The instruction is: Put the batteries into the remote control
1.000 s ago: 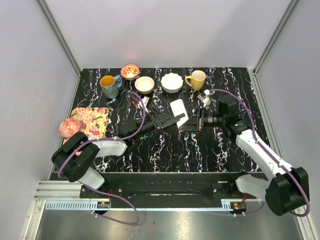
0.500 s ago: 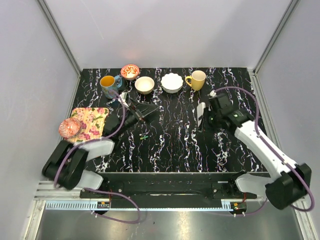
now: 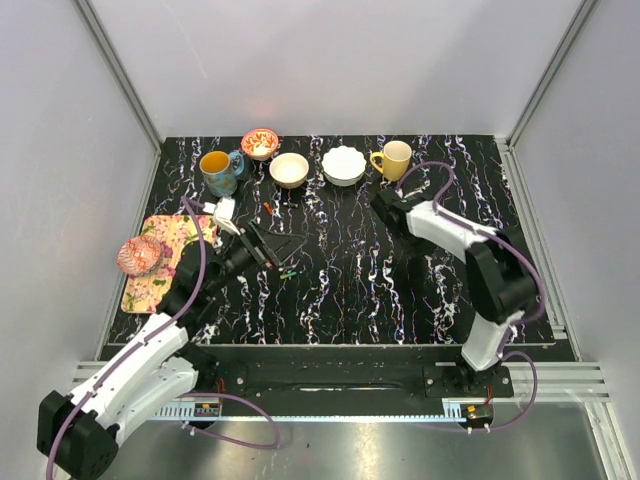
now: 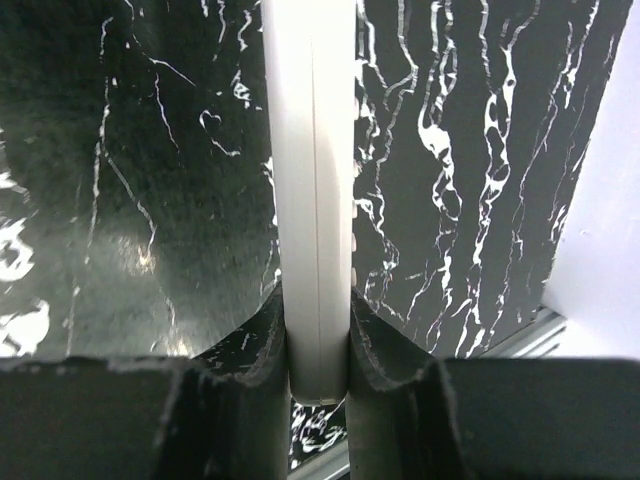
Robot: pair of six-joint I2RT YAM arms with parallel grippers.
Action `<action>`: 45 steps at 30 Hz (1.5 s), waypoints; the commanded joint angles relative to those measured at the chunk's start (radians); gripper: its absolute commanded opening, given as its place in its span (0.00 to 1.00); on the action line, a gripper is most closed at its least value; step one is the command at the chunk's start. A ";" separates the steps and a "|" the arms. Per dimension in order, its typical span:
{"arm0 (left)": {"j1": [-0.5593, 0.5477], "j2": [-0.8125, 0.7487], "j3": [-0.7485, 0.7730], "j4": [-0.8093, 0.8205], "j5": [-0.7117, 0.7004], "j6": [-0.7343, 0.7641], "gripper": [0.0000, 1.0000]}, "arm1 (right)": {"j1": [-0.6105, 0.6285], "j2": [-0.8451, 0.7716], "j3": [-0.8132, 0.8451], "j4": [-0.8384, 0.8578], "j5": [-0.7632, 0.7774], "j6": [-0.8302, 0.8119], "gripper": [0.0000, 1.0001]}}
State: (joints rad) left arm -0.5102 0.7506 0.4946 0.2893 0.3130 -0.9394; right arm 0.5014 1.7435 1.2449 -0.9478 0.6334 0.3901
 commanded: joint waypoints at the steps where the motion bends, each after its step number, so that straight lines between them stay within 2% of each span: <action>1: -0.002 -0.043 -0.010 -0.113 -0.003 0.053 0.99 | 0.009 0.115 0.070 0.038 0.085 -0.054 0.00; 9: -0.001 -0.125 -0.050 -0.147 0.001 0.039 0.99 | 0.011 0.251 0.194 0.024 0.008 -0.117 0.01; 14: -0.002 -0.138 -0.060 -0.160 0.001 0.027 0.99 | 0.009 0.330 0.218 0.006 -0.107 -0.143 0.11; 17: -0.001 -0.138 -0.062 -0.170 0.003 0.028 0.99 | 0.009 0.346 0.205 0.015 -0.144 -0.145 0.19; 21: -0.001 -0.131 -0.062 -0.179 0.003 0.034 0.99 | 0.012 0.341 0.188 0.017 -0.166 -0.131 0.37; 22: -0.001 -0.128 -0.062 -0.179 0.005 0.034 0.99 | 0.012 0.334 0.186 0.020 -0.178 -0.128 0.47; 24: -0.001 -0.122 -0.062 -0.177 0.005 0.034 0.99 | 0.022 0.303 0.180 0.026 -0.195 -0.114 0.55; 25: -0.001 -0.120 -0.062 -0.176 0.005 0.034 0.99 | 0.025 0.294 0.182 0.027 -0.213 -0.109 0.62; 29: -0.001 -0.111 -0.067 -0.170 0.005 0.028 0.99 | 0.057 0.257 0.206 0.026 -0.267 -0.086 0.73; 31: -0.001 -0.114 -0.071 -0.170 0.005 0.028 0.99 | 0.081 0.245 0.235 0.024 -0.305 -0.074 0.75; 34: -0.001 -0.125 -0.071 -0.188 -0.017 0.031 0.99 | 0.111 0.188 0.272 0.040 -0.369 -0.047 0.77; 37: -0.001 -0.135 -0.047 -0.261 -0.069 0.059 0.99 | 0.111 0.003 0.260 0.084 -0.406 0.001 0.78; 39: -0.002 -0.129 -0.018 -0.371 -0.138 0.094 0.99 | 0.111 -0.106 0.182 0.127 -0.385 0.027 0.79; 40: -0.001 -0.114 0.014 -0.409 -0.159 0.109 0.99 | 0.111 -0.221 0.145 0.177 -0.376 0.038 0.80; 45: -0.001 -0.040 0.102 -0.596 -0.297 0.154 0.99 | 0.111 -0.565 -0.244 0.357 -0.363 0.044 0.81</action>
State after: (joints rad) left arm -0.5106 0.6685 0.4934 -0.1528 0.1638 -0.8436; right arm 0.6144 1.4052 1.2411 -0.7246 0.2699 0.3943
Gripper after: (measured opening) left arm 0.987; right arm 0.808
